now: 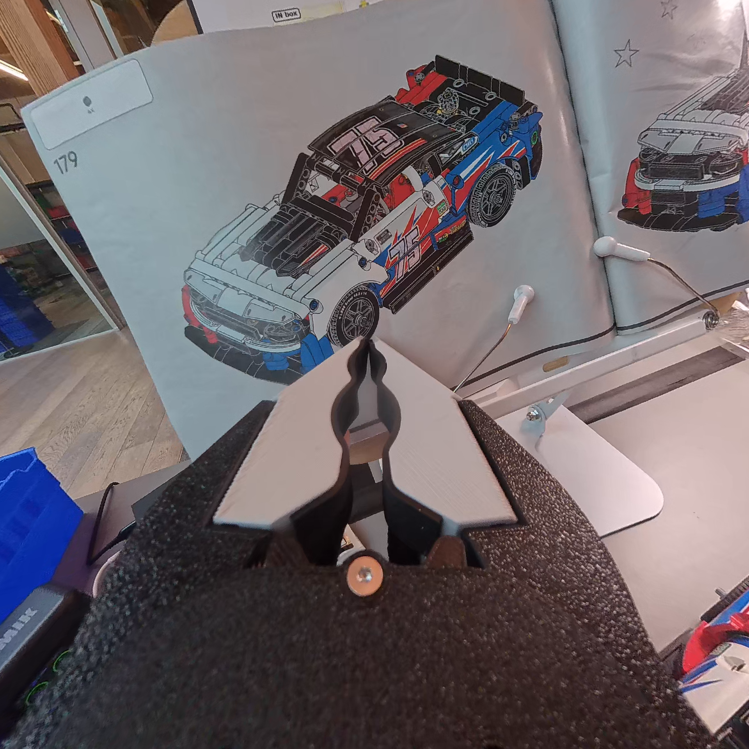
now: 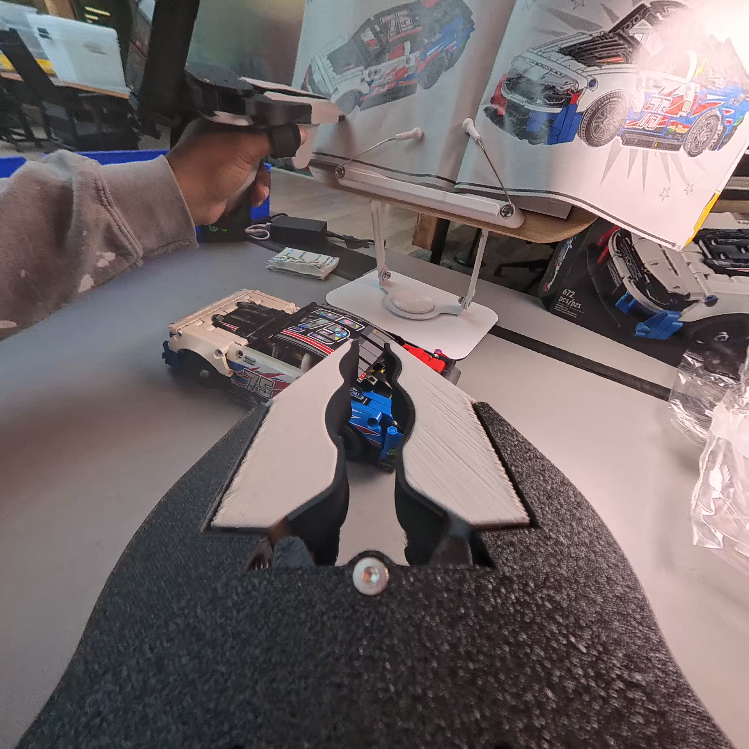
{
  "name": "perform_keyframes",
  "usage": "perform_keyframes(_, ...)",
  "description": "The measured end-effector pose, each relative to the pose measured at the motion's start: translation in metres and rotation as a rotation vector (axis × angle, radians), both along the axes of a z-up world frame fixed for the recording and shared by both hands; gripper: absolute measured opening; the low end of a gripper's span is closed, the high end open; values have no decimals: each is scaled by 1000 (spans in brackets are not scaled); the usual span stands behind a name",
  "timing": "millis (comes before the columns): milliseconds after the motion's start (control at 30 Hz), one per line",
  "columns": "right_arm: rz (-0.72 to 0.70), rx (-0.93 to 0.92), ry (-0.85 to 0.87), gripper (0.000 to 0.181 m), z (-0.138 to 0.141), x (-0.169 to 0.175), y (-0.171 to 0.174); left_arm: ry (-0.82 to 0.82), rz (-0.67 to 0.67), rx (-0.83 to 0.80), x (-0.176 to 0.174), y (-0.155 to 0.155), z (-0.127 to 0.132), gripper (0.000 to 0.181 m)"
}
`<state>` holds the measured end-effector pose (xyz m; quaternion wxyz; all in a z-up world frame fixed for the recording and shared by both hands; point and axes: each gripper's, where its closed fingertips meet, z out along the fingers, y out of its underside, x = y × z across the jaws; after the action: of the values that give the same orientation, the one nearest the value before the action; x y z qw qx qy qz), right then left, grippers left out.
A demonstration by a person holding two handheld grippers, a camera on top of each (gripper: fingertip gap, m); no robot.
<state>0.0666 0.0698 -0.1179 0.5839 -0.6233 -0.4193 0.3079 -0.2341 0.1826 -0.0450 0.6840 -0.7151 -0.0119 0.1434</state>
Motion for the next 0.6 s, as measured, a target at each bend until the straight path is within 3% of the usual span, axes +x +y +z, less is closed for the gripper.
perform_keyframes(167, -2, 4, -15, 11, -2, 2, 1, -30, -89, -2, 21, -22, -3, 1)
perform_keyframes(233, -6, 1, -22, 11, -4, 5, 4, -52, -183, -29, 39, -39, -11, 12)
perform_keyframes(367, 16, -23, -88, 16, -19, 10, 6, -123, -423, -162, 81, -89, -48, 51)
perform_keyframes(600, 94, 80, -432, 35, -81, 5, 12, -51, -653, -376, 130, -172, -113, 69)
